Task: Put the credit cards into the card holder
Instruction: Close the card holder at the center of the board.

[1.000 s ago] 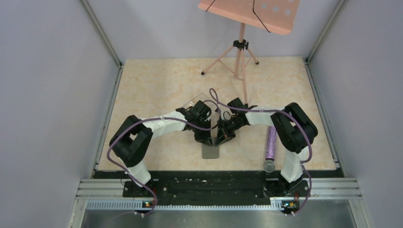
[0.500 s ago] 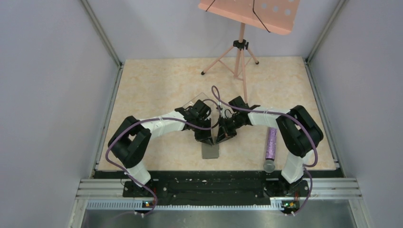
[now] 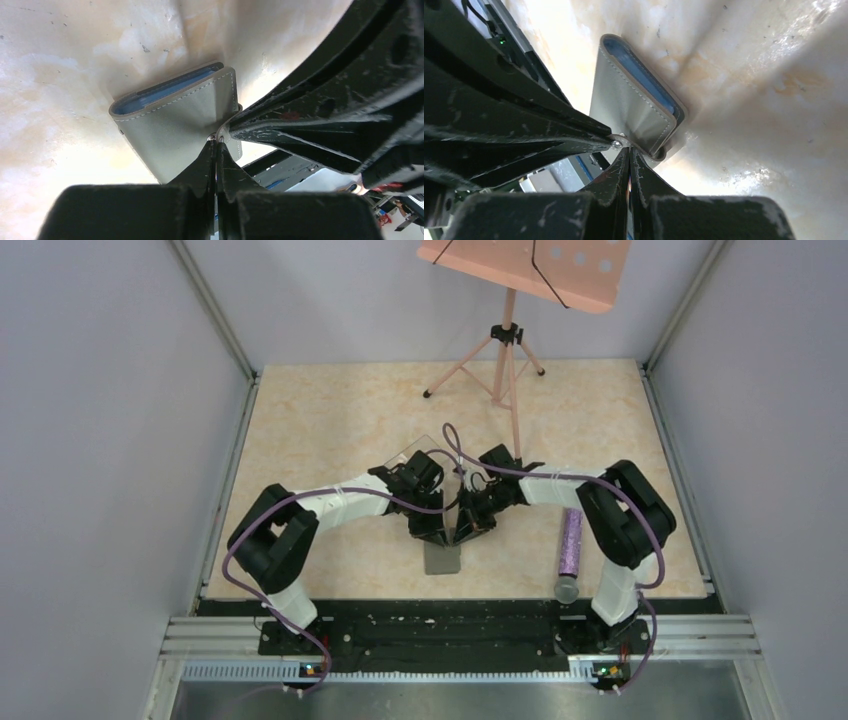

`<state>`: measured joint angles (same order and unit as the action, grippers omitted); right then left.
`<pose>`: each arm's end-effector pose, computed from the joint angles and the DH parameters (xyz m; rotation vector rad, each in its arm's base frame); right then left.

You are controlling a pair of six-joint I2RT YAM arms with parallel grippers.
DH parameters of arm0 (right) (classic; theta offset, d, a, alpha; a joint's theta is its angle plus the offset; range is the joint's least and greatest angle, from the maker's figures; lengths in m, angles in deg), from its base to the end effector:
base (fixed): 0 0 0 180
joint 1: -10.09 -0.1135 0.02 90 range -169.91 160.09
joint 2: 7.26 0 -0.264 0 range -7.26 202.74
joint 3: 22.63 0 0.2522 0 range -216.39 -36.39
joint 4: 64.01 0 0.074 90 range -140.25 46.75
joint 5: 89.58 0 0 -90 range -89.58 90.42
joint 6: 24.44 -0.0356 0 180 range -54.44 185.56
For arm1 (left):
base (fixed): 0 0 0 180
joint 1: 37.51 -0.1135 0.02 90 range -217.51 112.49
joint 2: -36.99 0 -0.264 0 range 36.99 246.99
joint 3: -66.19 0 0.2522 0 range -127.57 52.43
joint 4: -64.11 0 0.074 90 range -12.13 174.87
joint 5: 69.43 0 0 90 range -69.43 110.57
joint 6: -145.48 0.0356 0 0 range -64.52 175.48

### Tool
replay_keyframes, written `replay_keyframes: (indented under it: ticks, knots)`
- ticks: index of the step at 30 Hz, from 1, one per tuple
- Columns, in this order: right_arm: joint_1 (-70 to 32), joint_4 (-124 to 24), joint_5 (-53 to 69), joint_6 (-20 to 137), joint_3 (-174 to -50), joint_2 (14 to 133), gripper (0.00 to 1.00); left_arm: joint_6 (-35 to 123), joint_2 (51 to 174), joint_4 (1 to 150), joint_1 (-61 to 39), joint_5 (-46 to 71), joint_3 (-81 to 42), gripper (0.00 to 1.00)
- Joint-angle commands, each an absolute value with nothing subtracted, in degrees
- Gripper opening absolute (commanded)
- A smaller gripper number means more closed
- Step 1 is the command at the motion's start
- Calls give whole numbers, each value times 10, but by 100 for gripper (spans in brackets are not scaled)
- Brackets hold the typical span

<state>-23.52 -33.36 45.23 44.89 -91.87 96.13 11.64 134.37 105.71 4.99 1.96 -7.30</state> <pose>0.2627 0.2047 0.1389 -0.5754 2.7698 1.3207 0.2350 -0.2308 0.1751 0.0704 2.9474 -0.7899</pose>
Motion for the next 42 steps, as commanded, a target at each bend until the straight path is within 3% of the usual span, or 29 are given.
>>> replay_keyframes:
  ticks: [1,21,42]
  knots:
    - [-246,-346,463,450,-919,984,0,115,1353,1063,53,17,-68,0]
    - [-277,-305,392,485,-929,1014,0,115,1378,1067,55,59,-29,0]
    - [-332,-316,237,519,-902,1016,0,117,1405,1062,57,151,2,0]
